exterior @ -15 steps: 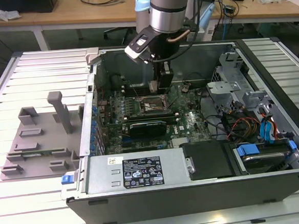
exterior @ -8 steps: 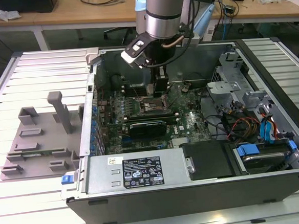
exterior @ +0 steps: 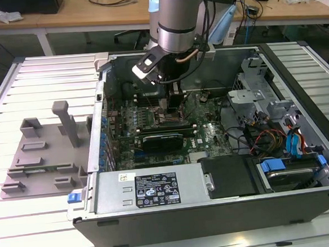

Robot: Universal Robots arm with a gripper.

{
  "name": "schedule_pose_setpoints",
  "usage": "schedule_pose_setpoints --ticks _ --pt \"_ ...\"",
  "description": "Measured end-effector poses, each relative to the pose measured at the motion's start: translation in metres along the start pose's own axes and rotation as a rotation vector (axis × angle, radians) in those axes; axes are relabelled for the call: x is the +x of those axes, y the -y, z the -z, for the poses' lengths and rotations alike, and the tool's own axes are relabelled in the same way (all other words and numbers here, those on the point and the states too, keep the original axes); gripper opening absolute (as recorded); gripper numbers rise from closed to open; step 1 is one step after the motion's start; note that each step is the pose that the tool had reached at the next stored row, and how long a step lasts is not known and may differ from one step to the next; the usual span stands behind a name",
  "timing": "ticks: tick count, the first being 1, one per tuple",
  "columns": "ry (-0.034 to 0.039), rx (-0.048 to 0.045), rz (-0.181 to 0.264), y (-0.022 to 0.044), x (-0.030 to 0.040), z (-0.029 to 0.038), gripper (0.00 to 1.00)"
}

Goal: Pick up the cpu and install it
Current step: 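Place the cpu into insertion slot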

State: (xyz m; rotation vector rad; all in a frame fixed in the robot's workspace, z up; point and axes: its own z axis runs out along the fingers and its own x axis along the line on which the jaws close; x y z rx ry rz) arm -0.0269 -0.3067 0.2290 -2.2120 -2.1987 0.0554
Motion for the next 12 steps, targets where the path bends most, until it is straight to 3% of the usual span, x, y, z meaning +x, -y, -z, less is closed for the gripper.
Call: schedule_pose_setpoints --ticks 7,12 --pt "0.0 -0.0001 0.001 -0.0004 -0.0006 -0.0121 0.55" --pt "-0.0002 -0.0002 0.002 -0.0003 -0.0039 -0.0157 0.55"
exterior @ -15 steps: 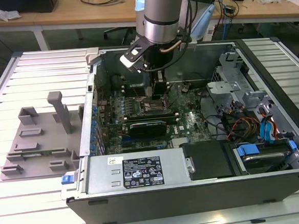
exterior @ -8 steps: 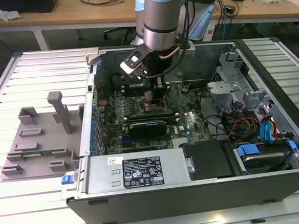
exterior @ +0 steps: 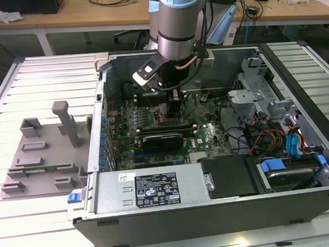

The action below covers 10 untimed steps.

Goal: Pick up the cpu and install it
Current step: 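Place the cpu into insertion slot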

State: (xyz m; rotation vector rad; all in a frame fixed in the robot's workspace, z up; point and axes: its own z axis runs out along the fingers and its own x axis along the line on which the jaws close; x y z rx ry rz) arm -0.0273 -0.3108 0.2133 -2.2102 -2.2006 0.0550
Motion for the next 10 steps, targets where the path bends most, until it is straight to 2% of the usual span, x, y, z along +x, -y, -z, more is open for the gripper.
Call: schedule_pose_setpoints --ticks 6,7,10 --pt "0.0003 0.0001 0.003 0.0004 -0.0003 -0.0055 0.55" --pt "0.0003 0.0 0.003 0.0002 -0.0003 -0.0093 0.55" --pt "0.0003 0.0001 0.003 0.0002 -0.0008 -0.0111 0.55"
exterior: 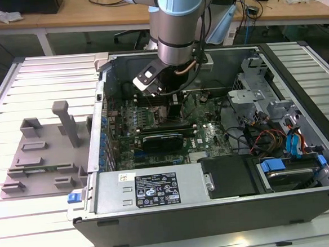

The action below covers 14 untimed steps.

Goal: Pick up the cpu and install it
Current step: 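Place the cpu into insertion slot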

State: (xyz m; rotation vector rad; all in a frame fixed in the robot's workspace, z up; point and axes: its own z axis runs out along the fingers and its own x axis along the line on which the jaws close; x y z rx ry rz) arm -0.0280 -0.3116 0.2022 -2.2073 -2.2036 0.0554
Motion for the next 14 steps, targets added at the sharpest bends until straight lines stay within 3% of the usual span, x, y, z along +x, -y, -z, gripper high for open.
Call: schedule_pose_setpoints --ticks 7,9,14 --pt "0.0 0.0 0.0 0.001 0.0 -0.0025 0.55" --pt "0.0 0.0001 0.0 0.001 0.0 -0.0027 0.62" --pt "-0.0008 -0.0001 0.0 0.0009 0.0 -0.0029 0.62"
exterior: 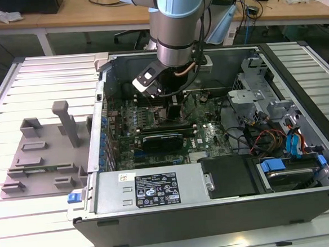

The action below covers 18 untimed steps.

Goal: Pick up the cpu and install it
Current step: 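Place the cpu into insertion slot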

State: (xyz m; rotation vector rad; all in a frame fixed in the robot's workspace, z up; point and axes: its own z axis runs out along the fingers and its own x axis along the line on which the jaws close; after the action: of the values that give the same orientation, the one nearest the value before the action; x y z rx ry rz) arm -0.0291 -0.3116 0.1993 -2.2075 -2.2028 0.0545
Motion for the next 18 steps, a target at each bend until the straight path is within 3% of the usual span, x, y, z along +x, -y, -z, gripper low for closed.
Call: schedule_pose_setpoints --ticks 2,6,7,10,12,13,15,18 --pt "0.0 0.0001 0.0 0.0001 -0.0001 0.0035 0.62" --pt "0.0006 0.0001 0.0 0.0008 0.0019 0.0214 0.6" --pt "0.0006 0.0 0.0 0.0009 0.002 0.0253 0.54" --pt "0.0008 0.0 0.0 0.0019 0.0021 0.0476 0.35" --pt "0.0019 0.0 0.0 0.0023 0.0023 0.0568 0.23" --pt "0.0029 -0.0001 0.0 0.0025 0.0025 0.0613 0.23" --pt "0.0064 0.0 0.0 0.0028 0.003 0.0705 0.11" --pt "0.013 0.0 0.0 0.0034 0.0041 0.0849 0.11"
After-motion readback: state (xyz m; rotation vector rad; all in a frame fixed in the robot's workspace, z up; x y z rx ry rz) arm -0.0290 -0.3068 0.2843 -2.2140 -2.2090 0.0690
